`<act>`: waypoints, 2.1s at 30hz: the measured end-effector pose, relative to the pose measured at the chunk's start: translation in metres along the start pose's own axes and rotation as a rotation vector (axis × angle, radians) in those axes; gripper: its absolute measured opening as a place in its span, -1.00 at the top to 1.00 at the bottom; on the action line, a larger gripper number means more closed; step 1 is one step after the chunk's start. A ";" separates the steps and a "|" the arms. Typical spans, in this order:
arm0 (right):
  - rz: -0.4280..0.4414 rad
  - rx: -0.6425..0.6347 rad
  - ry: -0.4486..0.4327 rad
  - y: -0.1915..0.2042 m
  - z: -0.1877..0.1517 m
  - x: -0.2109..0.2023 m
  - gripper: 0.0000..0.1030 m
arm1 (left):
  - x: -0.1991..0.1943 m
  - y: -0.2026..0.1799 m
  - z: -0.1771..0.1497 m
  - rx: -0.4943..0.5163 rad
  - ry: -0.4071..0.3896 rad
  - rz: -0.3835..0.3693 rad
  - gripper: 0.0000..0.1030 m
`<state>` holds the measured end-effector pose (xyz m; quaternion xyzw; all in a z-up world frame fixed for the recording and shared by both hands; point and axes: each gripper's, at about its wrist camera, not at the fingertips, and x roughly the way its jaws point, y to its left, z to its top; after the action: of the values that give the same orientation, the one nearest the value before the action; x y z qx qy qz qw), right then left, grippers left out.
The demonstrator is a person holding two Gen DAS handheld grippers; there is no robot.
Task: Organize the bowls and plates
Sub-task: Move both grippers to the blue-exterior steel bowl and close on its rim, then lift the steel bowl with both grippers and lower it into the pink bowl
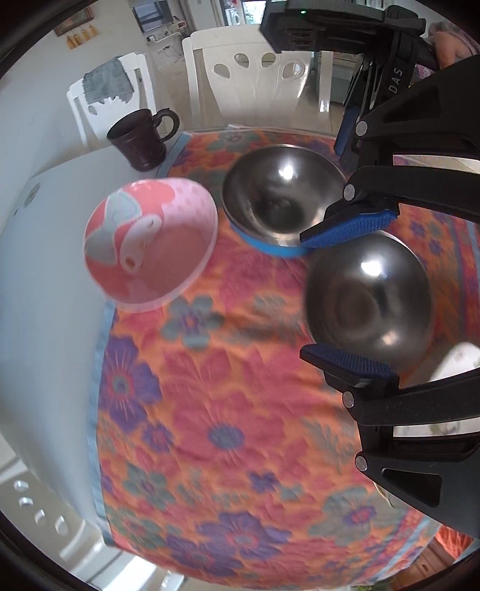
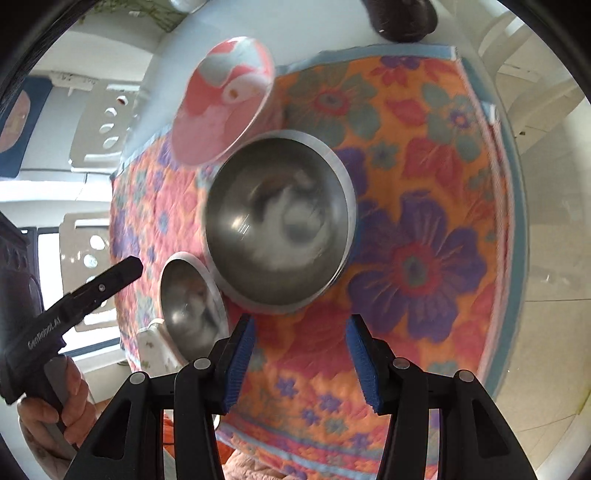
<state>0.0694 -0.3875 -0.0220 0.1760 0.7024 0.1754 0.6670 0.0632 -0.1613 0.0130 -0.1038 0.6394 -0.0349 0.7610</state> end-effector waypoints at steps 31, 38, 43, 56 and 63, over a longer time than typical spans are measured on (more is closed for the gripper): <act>-0.050 -0.043 0.021 -0.015 0.049 0.036 0.68 | 0.085 -0.065 0.010 0.089 0.077 0.008 0.78; -0.074 -0.061 0.012 -0.009 0.040 0.022 0.68 | 0.064 -0.058 0.011 0.043 0.063 -0.014 0.78; -0.080 -0.075 -0.001 -0.004 0.037 0.009 0.68 | 0.047 -0.052 0.013 0.020 0.036 -0.014 0.78; -0.092 -0.183 -0.069 0.037 0.043 -0.042 0.67 | -0.009 -0.033 0.013 -0.079 -0.042 -0.057 0.78; -0.087 -0.245 -0.130 0.070 0.059 -0.074 0.67 | -0.047 -0.024 0.035 -0.097 -0.130 -0.089 0.78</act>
<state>0.1329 -0.3613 0.0734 0.0737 0.6382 0.2190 0.7344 0.0911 -0.1721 0.0691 -0.1708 0.5844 -0.0308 0.7927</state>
